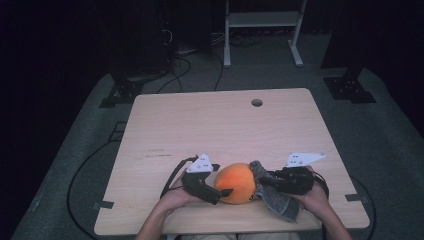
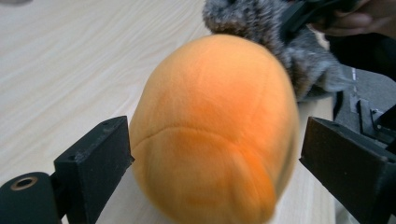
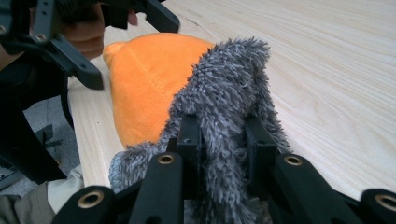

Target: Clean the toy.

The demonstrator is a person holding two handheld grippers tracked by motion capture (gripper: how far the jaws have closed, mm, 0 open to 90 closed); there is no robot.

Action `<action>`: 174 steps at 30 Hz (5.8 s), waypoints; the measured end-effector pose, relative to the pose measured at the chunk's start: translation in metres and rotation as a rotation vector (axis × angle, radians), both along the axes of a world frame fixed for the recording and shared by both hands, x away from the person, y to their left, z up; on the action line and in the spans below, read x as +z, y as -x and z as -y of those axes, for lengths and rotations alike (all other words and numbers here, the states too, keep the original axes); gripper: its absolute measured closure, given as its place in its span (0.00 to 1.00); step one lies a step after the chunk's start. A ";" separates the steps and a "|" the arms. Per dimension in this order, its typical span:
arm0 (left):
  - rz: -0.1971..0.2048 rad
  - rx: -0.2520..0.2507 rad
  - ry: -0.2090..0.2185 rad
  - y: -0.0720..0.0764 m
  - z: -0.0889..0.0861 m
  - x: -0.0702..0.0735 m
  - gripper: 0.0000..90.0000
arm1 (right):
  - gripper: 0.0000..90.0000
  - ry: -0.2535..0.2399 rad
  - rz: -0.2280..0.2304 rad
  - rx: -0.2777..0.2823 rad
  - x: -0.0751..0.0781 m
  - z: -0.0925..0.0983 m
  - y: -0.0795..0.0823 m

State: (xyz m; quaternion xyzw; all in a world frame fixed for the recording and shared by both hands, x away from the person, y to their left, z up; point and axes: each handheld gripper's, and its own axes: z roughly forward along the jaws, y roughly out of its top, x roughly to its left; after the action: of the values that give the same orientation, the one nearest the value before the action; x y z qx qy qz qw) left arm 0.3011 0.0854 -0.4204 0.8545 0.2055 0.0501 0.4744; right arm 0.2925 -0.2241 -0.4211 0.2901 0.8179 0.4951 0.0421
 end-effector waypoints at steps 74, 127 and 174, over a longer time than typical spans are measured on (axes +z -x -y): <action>0.098 -0.052 0.001 -0.006 0.012 -0.026 0.19 | 0.80 0.066 0.007 -0.102 -0.013 0.024 -0.015; 0.151 -0.081 -0.031 0.000 0.019 -0.025 0.15 | 0.80 -0.028 -0.052 -0.088 -0.008 0.030 -0.022; 0.130 -0.069 -0.038 0.004 0.037 -0.013 0.12 | 0.82 0.219 0.203 0.043 0.034 -0.035 0.011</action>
State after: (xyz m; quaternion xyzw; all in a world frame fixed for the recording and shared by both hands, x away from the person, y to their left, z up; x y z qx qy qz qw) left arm 0.2973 0.0489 -0.4335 0.8648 0.1440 0.0929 0.4720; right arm 0.2818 -0.1893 -0.3867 0.2144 0.8646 0.4306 0.1454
